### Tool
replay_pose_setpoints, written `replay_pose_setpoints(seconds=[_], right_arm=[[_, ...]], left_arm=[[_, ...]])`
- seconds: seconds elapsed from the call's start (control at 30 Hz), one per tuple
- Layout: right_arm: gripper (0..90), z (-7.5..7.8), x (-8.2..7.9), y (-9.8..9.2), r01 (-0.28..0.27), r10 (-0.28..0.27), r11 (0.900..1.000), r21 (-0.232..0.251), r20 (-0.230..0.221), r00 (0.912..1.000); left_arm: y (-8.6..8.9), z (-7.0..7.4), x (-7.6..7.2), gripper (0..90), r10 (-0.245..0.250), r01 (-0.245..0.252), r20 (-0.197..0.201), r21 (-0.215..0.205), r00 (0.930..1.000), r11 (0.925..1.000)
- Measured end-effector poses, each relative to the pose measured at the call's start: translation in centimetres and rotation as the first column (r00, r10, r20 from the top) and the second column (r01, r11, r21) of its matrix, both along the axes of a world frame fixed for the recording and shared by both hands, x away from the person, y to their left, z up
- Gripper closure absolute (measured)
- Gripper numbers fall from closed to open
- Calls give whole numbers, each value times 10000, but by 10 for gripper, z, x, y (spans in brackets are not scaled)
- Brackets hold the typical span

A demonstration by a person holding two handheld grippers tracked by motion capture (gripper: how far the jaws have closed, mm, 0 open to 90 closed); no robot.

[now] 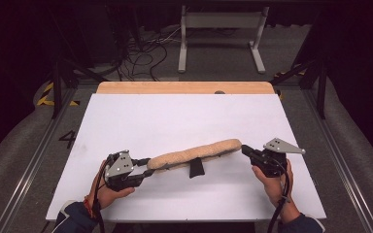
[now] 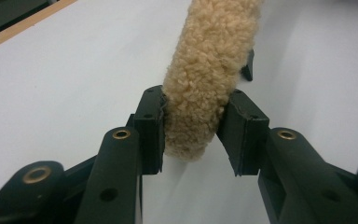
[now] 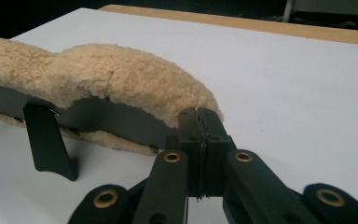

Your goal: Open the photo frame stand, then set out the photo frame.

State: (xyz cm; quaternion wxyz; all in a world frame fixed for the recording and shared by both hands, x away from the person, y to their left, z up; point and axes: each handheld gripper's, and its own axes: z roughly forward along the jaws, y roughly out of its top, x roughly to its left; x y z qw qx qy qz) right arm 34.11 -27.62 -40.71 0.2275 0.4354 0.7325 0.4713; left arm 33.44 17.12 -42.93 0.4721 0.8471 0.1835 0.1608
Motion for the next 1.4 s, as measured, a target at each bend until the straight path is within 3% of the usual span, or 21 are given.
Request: replay_pose_setpoints(seconds=[0.63, 1.4], right_arm=[[897, 3, 12, 1, 49, -44, 9994, 330, -131, 9999], [897, 3, 36, 8, 300, -296, 9993, 232, -158, 9994]], left_arm=[[0, -1, -1, 622, -38, 38, -74, -54, 10000, 10000], [-7, 0, -14, 630, -395, 395, 16, 110, 9992, 9992]])
